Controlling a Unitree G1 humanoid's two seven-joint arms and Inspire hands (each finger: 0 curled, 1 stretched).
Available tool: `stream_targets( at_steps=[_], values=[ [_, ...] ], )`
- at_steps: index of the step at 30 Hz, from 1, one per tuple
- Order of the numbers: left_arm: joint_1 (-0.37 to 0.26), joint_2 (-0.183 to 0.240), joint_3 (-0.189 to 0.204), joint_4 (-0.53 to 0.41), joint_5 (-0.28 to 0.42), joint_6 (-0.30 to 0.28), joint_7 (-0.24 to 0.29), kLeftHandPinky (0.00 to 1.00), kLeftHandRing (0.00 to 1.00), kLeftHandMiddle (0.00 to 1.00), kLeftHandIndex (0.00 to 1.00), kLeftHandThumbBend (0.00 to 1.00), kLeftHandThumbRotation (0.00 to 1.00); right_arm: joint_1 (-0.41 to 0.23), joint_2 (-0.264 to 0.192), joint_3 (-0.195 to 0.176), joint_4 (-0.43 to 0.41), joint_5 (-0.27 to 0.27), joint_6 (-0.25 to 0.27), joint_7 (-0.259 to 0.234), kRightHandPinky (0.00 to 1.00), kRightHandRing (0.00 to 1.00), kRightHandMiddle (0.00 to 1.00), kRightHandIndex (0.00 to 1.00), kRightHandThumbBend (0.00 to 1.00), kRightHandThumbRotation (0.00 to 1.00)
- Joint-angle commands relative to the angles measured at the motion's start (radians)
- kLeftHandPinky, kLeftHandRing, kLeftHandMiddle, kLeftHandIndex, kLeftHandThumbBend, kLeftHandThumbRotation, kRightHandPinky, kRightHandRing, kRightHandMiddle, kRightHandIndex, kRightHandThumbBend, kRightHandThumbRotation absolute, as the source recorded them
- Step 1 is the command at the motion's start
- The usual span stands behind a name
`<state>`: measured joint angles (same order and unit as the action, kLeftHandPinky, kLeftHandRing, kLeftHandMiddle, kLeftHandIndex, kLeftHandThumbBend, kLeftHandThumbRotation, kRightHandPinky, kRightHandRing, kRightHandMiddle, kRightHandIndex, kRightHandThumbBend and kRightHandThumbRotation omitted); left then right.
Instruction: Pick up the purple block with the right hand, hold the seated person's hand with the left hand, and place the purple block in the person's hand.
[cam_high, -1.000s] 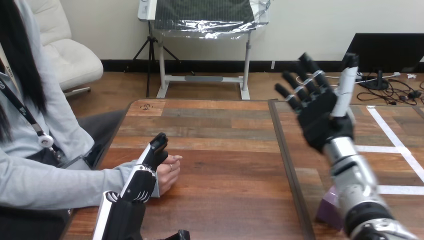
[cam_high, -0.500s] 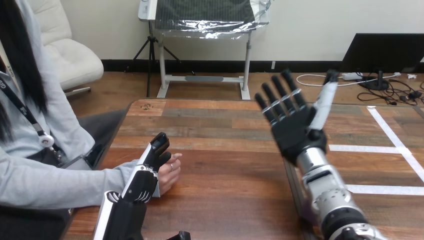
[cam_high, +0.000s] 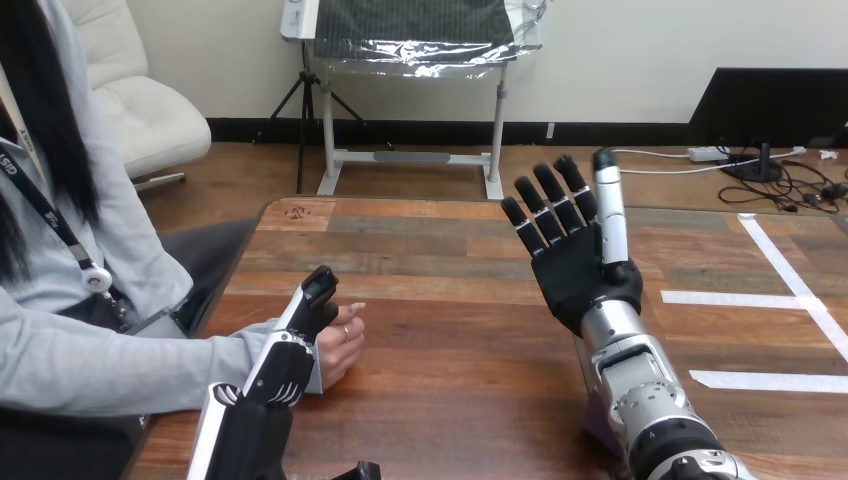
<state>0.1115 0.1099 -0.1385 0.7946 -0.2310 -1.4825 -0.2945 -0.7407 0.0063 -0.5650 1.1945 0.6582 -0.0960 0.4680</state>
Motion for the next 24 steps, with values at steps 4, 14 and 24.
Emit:
stream_targets(
  at_steps=[4,14,24],
  values=[
    [-0.047,-0.012,0.024,-0.011,0.017,-0.026,0.008,0.92,0.95,0.96,0.91,1.0,0.62,-0.035,0.003,-0.011,0.01,-0.005,-0.014,0.044,0.0,0.0,0.05,0.08,0.35,0.0],
    [-0.049,-0.004,0.0,-0.013,-0.004,-0.017,0.002,0.92,0.95,0.96,0.91,1.0,0.62,-0.034,-0.007,-0.013,0.014,-0.013,-0.004,0.06,0.0,0.01,0.05,0.07,0.36,0.0],
    [-0.048,-0.012,0.015,-0.013,0.015,-0.018,0.005,0.92,0.96,0.96,0.91,1.0,0.63,-0.033,-0.017,0.0,0.005,-0.035,-0.002,0.066,0.0,0.01,0.05,0.07,0.34,0.0]
  ],
)
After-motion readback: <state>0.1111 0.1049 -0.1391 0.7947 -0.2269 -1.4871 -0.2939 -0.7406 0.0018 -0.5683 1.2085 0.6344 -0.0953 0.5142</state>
